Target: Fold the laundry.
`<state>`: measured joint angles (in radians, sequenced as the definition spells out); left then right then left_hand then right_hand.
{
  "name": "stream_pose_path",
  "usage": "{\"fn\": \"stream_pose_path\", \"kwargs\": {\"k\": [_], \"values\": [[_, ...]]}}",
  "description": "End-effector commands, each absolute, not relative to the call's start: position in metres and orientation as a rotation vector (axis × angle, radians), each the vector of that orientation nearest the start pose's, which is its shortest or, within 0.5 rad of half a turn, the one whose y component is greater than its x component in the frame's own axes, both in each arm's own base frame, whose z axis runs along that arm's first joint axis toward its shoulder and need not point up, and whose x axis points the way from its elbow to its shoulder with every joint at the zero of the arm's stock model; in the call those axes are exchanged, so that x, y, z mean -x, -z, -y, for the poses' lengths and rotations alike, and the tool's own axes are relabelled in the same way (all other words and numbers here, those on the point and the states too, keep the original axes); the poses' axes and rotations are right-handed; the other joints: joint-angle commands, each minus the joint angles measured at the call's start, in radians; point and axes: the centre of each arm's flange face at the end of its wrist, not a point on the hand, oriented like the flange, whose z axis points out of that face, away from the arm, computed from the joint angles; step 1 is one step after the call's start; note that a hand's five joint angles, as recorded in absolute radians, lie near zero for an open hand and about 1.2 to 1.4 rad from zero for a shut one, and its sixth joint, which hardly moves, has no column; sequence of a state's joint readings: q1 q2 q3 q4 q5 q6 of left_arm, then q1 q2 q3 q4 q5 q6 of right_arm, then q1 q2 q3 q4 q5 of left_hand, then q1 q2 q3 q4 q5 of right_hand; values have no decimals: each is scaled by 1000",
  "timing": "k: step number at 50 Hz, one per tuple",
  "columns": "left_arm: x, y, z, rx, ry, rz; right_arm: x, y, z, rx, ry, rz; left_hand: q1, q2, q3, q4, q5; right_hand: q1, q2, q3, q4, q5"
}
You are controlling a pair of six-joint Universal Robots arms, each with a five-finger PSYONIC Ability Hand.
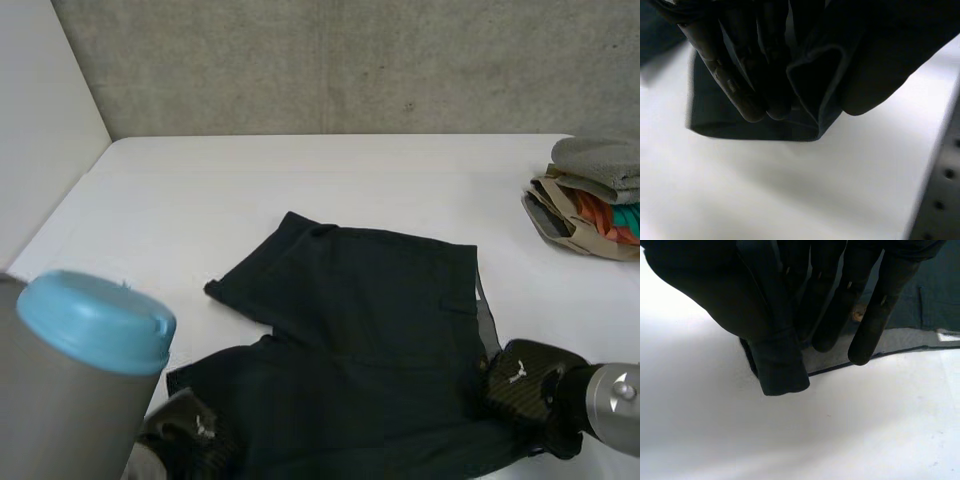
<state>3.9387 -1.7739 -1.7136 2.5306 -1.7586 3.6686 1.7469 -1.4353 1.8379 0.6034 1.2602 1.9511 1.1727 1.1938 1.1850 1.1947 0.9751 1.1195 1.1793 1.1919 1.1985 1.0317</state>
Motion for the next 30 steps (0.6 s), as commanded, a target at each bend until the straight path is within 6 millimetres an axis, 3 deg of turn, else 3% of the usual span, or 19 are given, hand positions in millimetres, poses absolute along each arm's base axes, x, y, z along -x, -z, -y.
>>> {"fn": "stream_pose_path", "kwargs": {"k": [1,3,5,6,9,10,13,21,28,30], "values": [[274,-213,155,-1460,1196,-2250,-213,-194,207,1796,1260,-2290,224,202,211,202,247,277,217,204,198,190],[284,-220,194,-1330,1335,-2195,-221,-196,227,1719,1395,-2318,224,202,211,202,247,277,217,204,198,190],[290,-224,221,-1247,1420,-2166,-225,-197,240,1665,1486,-2342,224,202,211,202,247,277,217,204,198,190],[296,-229,247,-1179,1512,-2130,-230,-197,253,1610,1570,-2364,224,202,211,202,247,277,217,204,198,190],[307,-232,279,-1120,1624,-2082,-239,-197,271,1536,1686,-2373,224,202,211,202,247,277,217,204,198,190],[315,-230,298,-1104,1683,-2046,-244,-196,284,1482,1762,-2370,224,202,211,202,247,277,217,204,198,190],[330,-224,328,-1084,1764,-1984,-253,-190,309,1395,1895,-2345,224,202,211,202,247,277,217,204,198,190],[353,-194,370,-1069,1828,-1885,-275,-162,357,1300,2153,-2257,224,202,211,202,247,277,217,204,198,190],[374,-168,373,-1147,1890,-1840,-293,-138,378,1341,2288,-2189,224,202,211,202,247,277,217,204,198,190],[380,-165,374,-1148,1943,-1807,-295,-132,384,1362,2327,-2201,-240,-262,-253,-262,-217,-650,-710,-723,-729,-737]]}}
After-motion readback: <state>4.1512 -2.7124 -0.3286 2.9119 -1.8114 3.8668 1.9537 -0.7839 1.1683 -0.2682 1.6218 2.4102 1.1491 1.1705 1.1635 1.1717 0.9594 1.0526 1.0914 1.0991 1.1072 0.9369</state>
